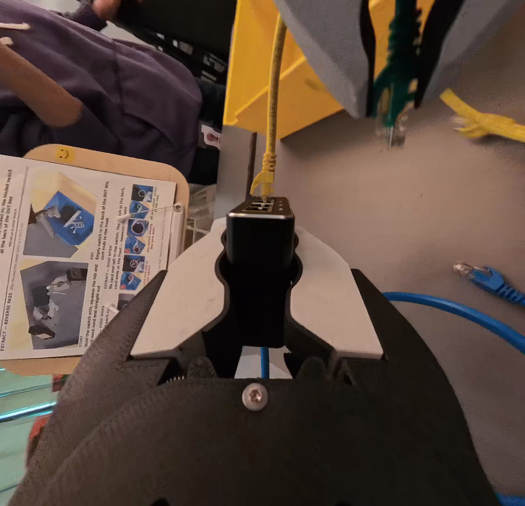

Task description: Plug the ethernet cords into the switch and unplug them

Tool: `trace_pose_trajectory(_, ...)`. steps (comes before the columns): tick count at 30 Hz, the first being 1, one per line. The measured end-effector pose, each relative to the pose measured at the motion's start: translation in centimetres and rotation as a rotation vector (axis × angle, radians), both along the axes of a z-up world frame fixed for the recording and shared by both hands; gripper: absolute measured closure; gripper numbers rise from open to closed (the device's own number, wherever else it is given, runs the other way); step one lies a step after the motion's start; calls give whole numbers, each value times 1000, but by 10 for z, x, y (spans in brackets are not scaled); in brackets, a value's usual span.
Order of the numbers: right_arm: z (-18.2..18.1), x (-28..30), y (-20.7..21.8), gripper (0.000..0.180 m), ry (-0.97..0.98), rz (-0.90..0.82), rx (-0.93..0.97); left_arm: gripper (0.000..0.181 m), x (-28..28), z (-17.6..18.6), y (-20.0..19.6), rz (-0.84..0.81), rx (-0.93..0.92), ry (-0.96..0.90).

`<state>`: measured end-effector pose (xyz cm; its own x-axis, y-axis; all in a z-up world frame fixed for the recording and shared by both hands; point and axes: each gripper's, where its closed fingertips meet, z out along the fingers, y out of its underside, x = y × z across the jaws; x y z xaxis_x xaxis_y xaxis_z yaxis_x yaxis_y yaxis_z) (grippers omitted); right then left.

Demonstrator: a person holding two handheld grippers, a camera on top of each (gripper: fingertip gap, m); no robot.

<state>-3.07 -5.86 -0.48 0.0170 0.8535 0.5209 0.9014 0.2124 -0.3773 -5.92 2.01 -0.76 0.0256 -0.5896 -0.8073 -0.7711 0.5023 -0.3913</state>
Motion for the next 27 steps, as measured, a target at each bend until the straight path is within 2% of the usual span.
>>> trace_pose_trajectory(4,-41,1,10,164,43,-16,-16,144,-3,-19,10,25,2,67)
trace_pose_trajectory(6,-44,3,11,164,121,-27,-20,144,-5,-23,13,24,-11,75)
trace_pose_trajectory(13,28,3,6,139,473,-12,35,144,-3,-30,13,11,-31,83)
trace_pose_trajectory(16,25,6,19,133,405,-85,19,144,-4,-30,13,18,-35,89)
trace_pose_trajectory(18,6,1,18,131,291,-81,-21,144,-4,-30,14,17,-29,86)
trace_pose_trajectory(21,3,-8,22,132,261,-80,-44,144,-5,-33,16,19,-41,88)
trace_pose_trajectory(24,44,-8,27,130,443,-65,-74,144,-5,-28,14,-2,-63,50)
trace_pose_trajectory(27,111,-1,27,127,787,-6,-140,144,-4,-16,9,-35,-41,3)
